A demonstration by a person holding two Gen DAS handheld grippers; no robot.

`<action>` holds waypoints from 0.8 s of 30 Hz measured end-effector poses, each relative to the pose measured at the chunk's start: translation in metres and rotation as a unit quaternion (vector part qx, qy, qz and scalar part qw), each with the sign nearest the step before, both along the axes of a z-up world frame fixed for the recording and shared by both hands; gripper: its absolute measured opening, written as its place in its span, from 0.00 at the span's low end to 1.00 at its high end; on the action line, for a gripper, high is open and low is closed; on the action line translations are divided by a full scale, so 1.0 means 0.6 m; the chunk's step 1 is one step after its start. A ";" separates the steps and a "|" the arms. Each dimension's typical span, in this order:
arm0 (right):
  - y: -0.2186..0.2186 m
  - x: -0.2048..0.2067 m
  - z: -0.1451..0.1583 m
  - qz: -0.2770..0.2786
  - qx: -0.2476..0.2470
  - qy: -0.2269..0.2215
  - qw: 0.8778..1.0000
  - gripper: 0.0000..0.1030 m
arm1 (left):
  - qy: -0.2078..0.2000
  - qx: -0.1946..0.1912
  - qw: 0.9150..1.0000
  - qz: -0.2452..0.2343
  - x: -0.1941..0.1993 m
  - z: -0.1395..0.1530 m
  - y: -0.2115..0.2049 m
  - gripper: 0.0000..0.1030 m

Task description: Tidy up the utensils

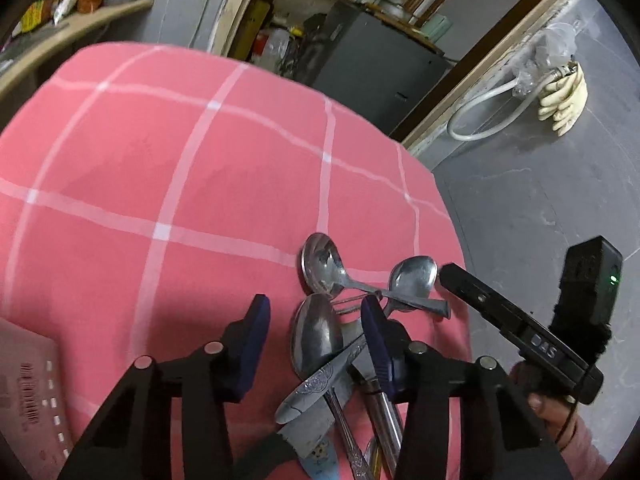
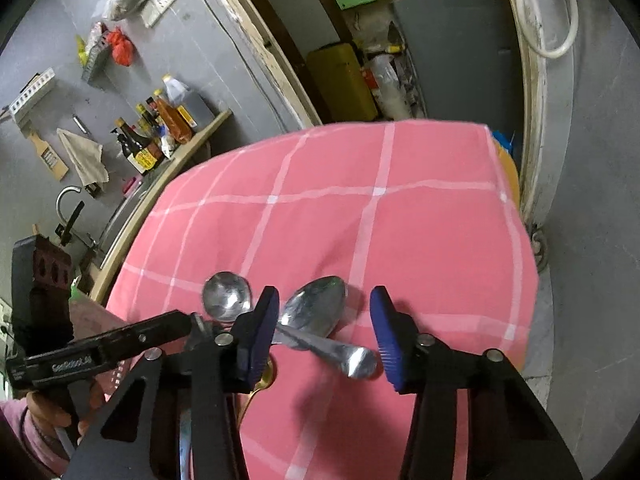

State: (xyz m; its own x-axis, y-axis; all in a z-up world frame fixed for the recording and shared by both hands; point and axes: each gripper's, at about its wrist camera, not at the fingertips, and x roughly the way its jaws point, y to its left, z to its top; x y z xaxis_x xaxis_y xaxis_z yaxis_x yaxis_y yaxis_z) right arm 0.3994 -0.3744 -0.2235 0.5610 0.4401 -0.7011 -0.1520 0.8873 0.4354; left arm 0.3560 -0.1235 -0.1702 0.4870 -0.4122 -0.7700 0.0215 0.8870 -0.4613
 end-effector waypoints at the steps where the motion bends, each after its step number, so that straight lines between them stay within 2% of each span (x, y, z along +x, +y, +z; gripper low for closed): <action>1: 0.000 0.003 -0.005 0.001 0.000 0.003 1.000 0.38 | 0.005 -0.004 1.000 -0.002 0.001 -0.004 -0.001 0.38; 6: 0.005 0.017 -0.027 0.007 0.022 0.016 1.000 0.38 | 0.020 -0.010 1.000 -0.003 0.004 -0.019 -0.002 0.31; 8: 0.006 0.020 -0.028 0.007 0.031 0.017 0.999 0.35 | 0.024 -0.010 1.000 -0.001 0.006 -0.021 0.000 0.24; 9: 0.006 0.023 -0.029 0.005 0.033 0.019 0.999 0.28 | 0.025 -0.009 1.000 -0.002 0.008 -0.021 0.001 0.17; 10: 0.006 0.026 -0.031 0.005 0.033 0.021 0.999 0.16 | 0.025 -0.008 1.000 -0.005 0.009 -0.020 0.001 0.12; 16: 0.011 0.016 -0.022 -0.001 0.041 0.021 0.999 0.07 | 0.020 -0.015 1.000 -0.019 0.009 -0.008 0.002 0.05; 20: 0.014 -0.006 0.016 -0.012 0.027 -0.009 1.000 0.06 | 0.016 0.004 0.999 -0.029 0.005 0.012 -0.001 0.03; 24: 0.025 -0.032 0.079 -0.024 -0.009 -0.051 0.998 0.05 | -0.008 0.019 0.999 -0.034 -0.009 0.048 0.000 0.03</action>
